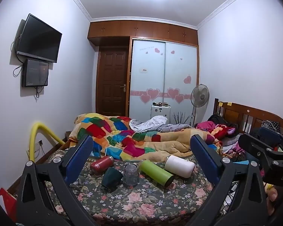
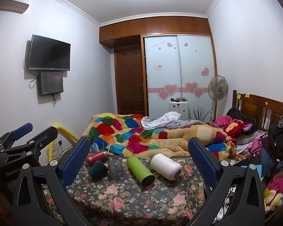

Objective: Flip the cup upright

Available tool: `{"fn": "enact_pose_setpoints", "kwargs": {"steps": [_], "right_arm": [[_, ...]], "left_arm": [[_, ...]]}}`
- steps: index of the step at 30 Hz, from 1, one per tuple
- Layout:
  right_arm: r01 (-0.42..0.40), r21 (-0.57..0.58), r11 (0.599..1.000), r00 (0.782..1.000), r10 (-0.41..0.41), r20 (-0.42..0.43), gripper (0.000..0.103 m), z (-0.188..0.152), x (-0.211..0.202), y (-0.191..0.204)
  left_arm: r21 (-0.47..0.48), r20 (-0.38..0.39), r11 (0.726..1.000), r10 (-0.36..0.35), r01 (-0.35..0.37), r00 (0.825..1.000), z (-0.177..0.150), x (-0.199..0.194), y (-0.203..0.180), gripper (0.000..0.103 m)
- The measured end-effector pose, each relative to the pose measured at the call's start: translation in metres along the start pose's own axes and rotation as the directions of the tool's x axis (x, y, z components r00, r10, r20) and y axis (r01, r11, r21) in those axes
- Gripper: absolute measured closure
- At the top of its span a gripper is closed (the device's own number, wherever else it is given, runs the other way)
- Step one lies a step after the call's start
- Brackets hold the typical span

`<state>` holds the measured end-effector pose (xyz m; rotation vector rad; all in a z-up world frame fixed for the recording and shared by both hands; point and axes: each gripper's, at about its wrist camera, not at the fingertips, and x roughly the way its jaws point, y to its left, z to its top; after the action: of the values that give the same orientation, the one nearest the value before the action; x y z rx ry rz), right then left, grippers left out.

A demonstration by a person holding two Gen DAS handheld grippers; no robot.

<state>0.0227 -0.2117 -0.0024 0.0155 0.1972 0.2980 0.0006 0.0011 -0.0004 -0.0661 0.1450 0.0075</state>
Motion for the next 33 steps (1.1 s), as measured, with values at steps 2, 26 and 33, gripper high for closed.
{"fn": "enact_pose_setpoints", "kwargs": {"steps": [2, 26, 33], "right_arm": [[0.001, 0.000, 1.000, 1.000, -0.001, -0.003, 0.000, 0.000, 0.000, 0.000], [-0.005, -0.003, 1.000, 1.000, 0.005, -0.014, 0.000, -0.008, 0.008, 0.009], [-0.012, -0.005, 1.000, 1.000, 0.012, -0.018, 0.000, -0.013, 0.010, 0.012]], "left_arm": [[0.001, 0.007, 1.000, -0.007, 0.007, 1.000, 0.000, -0.001, -0.001, 0.000], [0.010, 0.012, 1.000, 0.001, -0.001, 1.000, 0.002, 0.001, -0.006, 0.000], [0.005, 0.012, 1.000, 0.007, -0.007, 1.000, -0.001, 0.001, -0.004, 0.000]]}}
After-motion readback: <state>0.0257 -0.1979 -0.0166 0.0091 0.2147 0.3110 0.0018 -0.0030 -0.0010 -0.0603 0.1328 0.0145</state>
